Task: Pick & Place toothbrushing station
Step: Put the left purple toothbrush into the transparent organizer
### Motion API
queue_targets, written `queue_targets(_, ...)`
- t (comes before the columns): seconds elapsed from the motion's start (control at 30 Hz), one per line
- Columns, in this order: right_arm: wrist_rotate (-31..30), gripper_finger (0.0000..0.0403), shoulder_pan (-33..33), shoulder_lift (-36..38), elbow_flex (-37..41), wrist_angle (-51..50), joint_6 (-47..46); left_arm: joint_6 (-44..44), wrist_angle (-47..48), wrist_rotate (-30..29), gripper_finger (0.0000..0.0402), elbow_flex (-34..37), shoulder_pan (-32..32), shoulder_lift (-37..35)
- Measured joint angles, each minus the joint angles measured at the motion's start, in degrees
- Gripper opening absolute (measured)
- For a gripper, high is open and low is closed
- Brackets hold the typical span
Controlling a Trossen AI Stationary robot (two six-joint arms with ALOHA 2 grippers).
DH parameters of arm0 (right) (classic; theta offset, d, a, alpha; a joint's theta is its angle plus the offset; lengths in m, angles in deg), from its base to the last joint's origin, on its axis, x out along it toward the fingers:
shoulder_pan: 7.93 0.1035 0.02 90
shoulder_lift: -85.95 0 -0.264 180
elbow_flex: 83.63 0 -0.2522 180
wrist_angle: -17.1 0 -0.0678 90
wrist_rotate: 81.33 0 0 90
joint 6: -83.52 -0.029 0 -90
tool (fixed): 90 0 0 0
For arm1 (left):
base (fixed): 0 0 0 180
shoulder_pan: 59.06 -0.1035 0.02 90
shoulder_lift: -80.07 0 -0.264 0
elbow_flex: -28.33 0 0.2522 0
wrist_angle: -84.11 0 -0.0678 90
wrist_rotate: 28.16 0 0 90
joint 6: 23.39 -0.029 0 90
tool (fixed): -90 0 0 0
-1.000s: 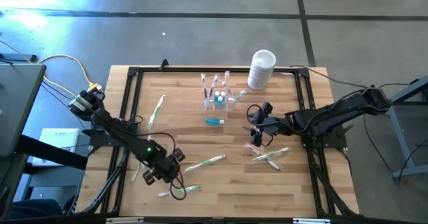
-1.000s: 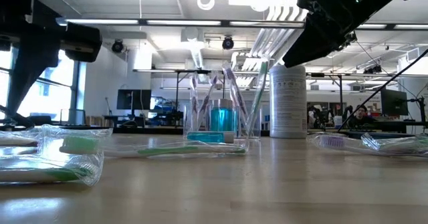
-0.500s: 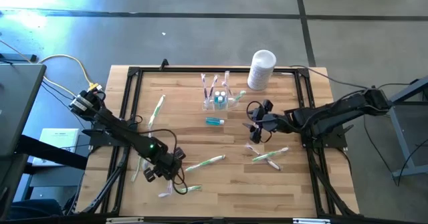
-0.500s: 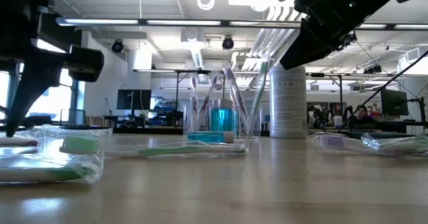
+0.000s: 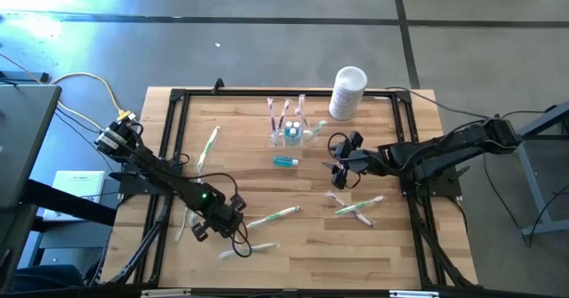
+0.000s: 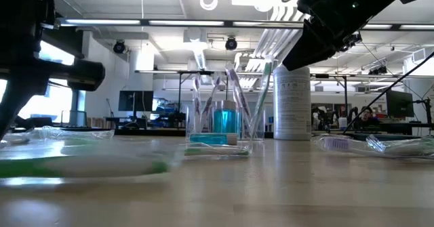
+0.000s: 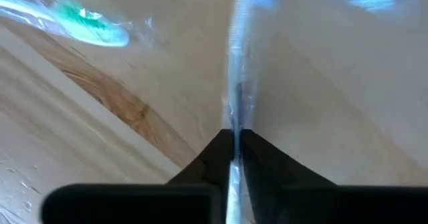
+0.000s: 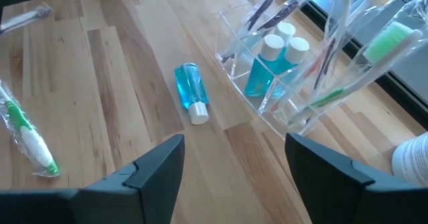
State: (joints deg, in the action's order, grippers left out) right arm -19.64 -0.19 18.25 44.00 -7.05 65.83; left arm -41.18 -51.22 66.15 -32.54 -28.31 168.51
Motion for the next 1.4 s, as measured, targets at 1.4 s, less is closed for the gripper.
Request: queue_targets(1.4,0.0,0.0252,0.0,-6.0,0.2,4.5,4.1,-1.1,-57.3,-6.1,0.0,6.2,-32.8,-22.2)
